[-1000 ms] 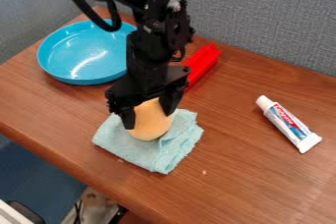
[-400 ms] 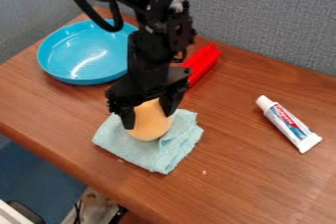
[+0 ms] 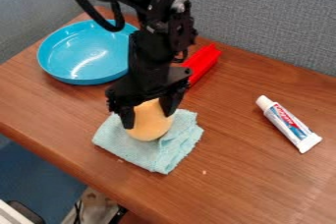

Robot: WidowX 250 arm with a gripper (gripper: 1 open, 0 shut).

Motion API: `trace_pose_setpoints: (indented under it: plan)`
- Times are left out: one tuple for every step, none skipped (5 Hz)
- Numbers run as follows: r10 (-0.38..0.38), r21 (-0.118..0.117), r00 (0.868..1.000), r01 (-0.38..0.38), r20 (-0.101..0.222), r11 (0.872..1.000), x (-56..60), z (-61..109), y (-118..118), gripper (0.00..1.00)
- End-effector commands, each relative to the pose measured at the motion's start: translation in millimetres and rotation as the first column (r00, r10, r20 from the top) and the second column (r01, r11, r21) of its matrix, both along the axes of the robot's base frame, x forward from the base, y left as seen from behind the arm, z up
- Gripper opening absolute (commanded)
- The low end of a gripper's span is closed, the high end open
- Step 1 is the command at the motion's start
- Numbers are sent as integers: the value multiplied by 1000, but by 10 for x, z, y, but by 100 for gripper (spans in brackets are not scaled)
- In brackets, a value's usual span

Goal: Put the yellow ball on the blue plate

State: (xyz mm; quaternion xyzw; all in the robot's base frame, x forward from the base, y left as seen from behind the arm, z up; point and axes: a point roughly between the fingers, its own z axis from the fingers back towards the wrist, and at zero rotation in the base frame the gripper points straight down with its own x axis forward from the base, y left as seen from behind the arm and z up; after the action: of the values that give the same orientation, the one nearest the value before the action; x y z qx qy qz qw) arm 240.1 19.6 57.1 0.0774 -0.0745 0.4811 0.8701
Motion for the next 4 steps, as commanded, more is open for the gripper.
trace_pose_setpoints:
  plan:
    - [-9,14,1000,9,25,1000,65,45,35,100]
    - [-1,14,1000,1,12,1000,64,-10,68,100]
    - [6,14,1000,-6,-4,1000,66,-60,98,0]
    - [-8,12,1000,8,3,1000,68,6,113,0]
